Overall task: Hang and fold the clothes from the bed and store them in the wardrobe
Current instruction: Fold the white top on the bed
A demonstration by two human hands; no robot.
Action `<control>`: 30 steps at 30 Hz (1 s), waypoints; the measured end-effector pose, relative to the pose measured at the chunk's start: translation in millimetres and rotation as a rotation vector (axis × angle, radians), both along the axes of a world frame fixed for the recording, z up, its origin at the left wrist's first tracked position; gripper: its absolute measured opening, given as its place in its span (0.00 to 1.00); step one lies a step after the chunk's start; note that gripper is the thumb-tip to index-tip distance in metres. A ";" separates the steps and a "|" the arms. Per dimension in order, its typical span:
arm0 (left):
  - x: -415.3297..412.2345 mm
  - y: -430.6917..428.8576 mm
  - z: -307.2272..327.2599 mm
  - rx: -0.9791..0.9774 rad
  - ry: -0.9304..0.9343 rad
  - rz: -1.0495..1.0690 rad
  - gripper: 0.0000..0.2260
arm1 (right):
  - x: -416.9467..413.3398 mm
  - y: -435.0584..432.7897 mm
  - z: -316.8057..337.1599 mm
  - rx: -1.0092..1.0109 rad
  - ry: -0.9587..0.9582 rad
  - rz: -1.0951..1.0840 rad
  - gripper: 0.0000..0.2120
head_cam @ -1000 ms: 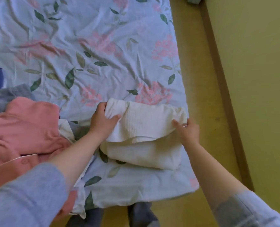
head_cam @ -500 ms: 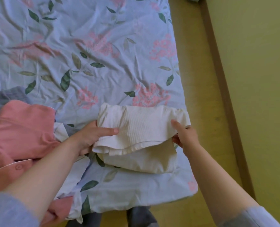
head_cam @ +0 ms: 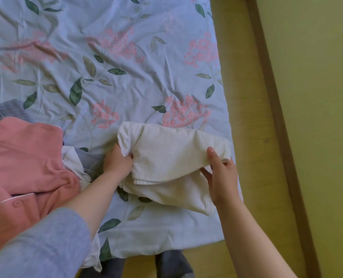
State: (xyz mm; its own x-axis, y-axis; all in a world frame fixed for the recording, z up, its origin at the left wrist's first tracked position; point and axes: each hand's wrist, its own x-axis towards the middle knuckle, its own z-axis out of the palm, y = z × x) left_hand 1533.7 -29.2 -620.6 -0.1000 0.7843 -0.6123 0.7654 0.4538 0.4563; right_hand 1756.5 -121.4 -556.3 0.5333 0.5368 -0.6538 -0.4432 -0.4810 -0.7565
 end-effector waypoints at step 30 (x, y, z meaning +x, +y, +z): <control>25.1 -42.9 -34.7 0.462 0.308 -0.797 0.33 | -13.8 10.4 -87.7 -0.316 -1.117 0.962 0.31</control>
State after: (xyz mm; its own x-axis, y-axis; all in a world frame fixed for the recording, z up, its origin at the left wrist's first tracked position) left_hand 1558.7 -72.0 -655.3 0.4607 0.8477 -0.2631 0.8863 -0.4234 0.1879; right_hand 1742.7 -111.0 -644.0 0.3569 0.8802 -0.3129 0.8443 -0.4473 -0.2951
